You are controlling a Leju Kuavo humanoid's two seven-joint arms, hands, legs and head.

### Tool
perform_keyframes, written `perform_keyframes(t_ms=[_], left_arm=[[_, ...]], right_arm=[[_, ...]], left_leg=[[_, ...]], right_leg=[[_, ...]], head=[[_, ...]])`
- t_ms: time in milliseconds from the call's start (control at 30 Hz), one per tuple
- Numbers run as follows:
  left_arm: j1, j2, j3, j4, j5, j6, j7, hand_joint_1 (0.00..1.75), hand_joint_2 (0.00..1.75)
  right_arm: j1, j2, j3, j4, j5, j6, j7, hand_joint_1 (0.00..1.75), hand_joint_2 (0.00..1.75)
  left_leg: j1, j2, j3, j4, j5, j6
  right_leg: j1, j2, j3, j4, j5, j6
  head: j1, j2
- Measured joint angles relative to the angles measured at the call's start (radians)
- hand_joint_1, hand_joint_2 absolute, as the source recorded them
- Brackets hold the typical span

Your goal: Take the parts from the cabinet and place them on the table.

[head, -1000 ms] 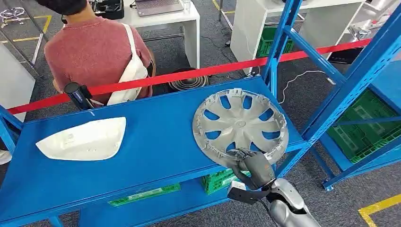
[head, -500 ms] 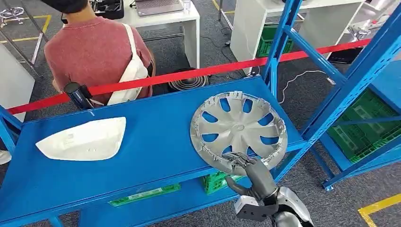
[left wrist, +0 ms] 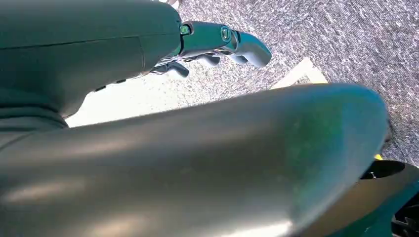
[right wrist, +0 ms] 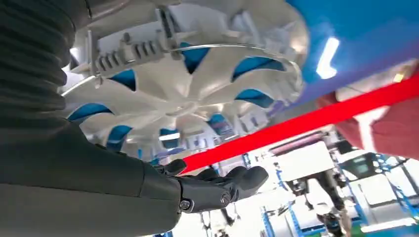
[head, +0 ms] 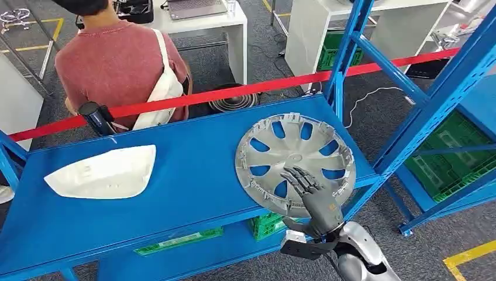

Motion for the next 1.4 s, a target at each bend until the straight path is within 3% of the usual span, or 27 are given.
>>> perform_keyframes(t_ms=[200, 467, 1033, 1067, 1400], left_arm=[[0.000, -0.002, 0.005, 0.000, 0.000, 0.000, 0.001, 0.00, 0.00], [0.003, -0.002, 0.017, 0.000, 0.001, 0.000, -0.010, 0.00, 0.00], [0.003, -0.002, 0.022, 0.000, -0.009, -0.006, -0.015, 0.00, 0.00], [0.003, -0.001, 0.023, 0.000, -0.010, -0.006, -0.016, 0.00, 0.00], [0.003, 0.000, 0.023, 0.000, -0.012, -0.006, -0.016, 0.00, 0.00]], right_arm=[[-0.010, 0.009, 0.008, 0.073, 0.165, -0.074, 0.066, 0.00, 1.75], [-0.025, 0.016, 0.003, 0.200, 0.253, -0.133, 0.101, 0.00, 1.75], [-0.035, 0.022, -0.040, 0.292, 0.308, -0.165, 0.116, 0.00, 1.75], [-0.035, 0.022, -0.040, 0.293, 0.307, -0.168, 0.113, 1.75, 1.75], [-0.037, 0.023, -0.040, 0.301, 0.289, -0.177, 0.103, 1.75, 1.75]], left_leg=[[0.000, 0.000, 0.000, 0.000, 0.000, 0.000], [0.000, 0.000, 0.000, 0.000, 0.000, 0.000], [0.000, 0.000, 0.000, 0.000, 0.000, 0.000], [0.000, 0.000, 0.000, 0.000, 0.000, 0.000], [0.000, -0.001, 0.001, 0.000, 0.000, 0.000]], right_leg=[[0.000, 0.000, 0.000, 0.000, 0.000, 0.000], [0.000, 0.000, 0.000, 0.000, 0.000, 0.000], [0.000, 0.000, 0.000, 0.000, 0.000, 0.000], [0.000, 0.000, 0.000, 0.000, 0.000, 0.000], [0.000, 0.000, 0.001, 0.000, 0.000, 0.000]], head=[[0.000, 0.000], [0.000, 0.000], [0.000, 0.000], [0.000, 0.000], [0.000, 0.000]])
